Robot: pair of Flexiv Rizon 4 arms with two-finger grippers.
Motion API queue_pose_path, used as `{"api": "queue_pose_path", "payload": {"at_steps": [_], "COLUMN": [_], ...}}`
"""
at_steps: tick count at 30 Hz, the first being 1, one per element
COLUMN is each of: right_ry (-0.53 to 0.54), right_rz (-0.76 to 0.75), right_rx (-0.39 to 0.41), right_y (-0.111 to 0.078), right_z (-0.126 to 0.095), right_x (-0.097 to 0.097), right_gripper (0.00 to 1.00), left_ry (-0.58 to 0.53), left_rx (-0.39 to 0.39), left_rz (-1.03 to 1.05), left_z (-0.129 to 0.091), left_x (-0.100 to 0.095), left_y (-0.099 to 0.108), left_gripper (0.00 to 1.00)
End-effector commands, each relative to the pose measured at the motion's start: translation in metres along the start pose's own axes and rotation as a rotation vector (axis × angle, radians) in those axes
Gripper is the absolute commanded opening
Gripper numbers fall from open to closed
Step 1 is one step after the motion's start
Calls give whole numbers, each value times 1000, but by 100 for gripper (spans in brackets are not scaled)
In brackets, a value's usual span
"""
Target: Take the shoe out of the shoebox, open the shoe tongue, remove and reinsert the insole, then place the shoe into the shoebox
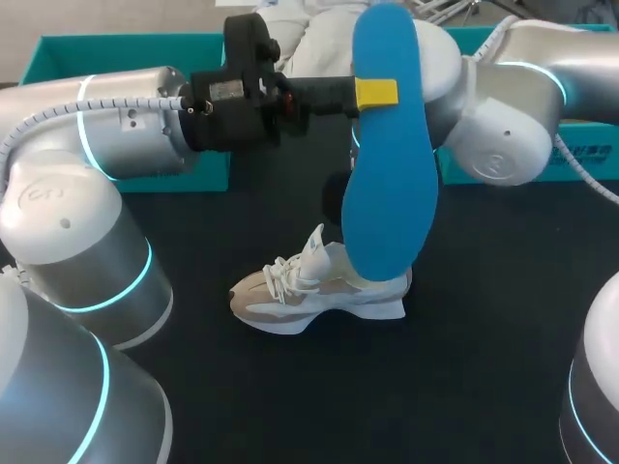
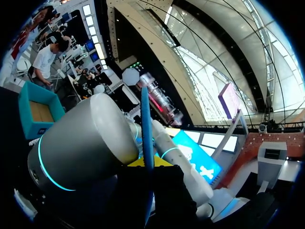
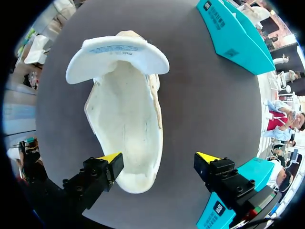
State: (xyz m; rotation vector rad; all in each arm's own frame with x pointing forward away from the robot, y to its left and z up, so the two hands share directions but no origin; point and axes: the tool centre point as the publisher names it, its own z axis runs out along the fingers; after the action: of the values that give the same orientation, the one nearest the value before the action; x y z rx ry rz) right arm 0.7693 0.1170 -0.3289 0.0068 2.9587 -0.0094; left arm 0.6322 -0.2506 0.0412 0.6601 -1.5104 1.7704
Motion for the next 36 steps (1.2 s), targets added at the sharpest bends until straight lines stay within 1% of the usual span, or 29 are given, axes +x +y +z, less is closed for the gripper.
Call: {"api": "queue_pose_path", "payload": {"at_steps": [1, 7, 14, 21, 22, 24, 26, 27, 28, 29, 31, 36], "right_ry": [11, 28, 47, 68, 69, 80, 88, 94, 95, 98, 103, 125], "right_rz": [2, 13, 9, -25, -24, -27, -25, -28, -28, -28, -27, 43], "right_rx": [-4, -21, -22, -21, -23, -18, -20, -16, -15, -13, -3, 16], "right_y": [12, 14, 17, 26, 26, 26, 26, 25, 25, 24, 22, 16], "right_z": [27, 49, 56, 65, 66, 68, 69, 70, 70, 70, 70, 63], "right_x": [-2, 1, 0, -6, -6, -5, -3, -3, -2, -2, 0, 7], "right_gripper": [100, 100, 100, 100, 91, 45, 33, 13, 4, 0, 0, 0], "left_ry": [1, 1, 1, 1, 1, 1, 1, 1, 1, 1, 1, 1], "left_rx": [3, 3, 3, 3, 3, 3, 3, 3, 3, 3, 3, 3], "left_rz": [1, 1, 1, 1, 1, 1, 1, 1, 1, 1, 1, 1], "left_z": [2, 2, 2, 2, 2, 2, 2, 2, 2, 2, 2, 2], "left_x": [-1, -1, -1, -1, -1, -1, -1, -1, -1, -1, -1, -1], "left_y": [2, 2, 2, 2, 2, 2, 2, 2, 2, 2, 2, 2], "left_gripper": [0, 0, 0, 0, 0, 0, 0, 0, 0, 0, 0, 0]}}
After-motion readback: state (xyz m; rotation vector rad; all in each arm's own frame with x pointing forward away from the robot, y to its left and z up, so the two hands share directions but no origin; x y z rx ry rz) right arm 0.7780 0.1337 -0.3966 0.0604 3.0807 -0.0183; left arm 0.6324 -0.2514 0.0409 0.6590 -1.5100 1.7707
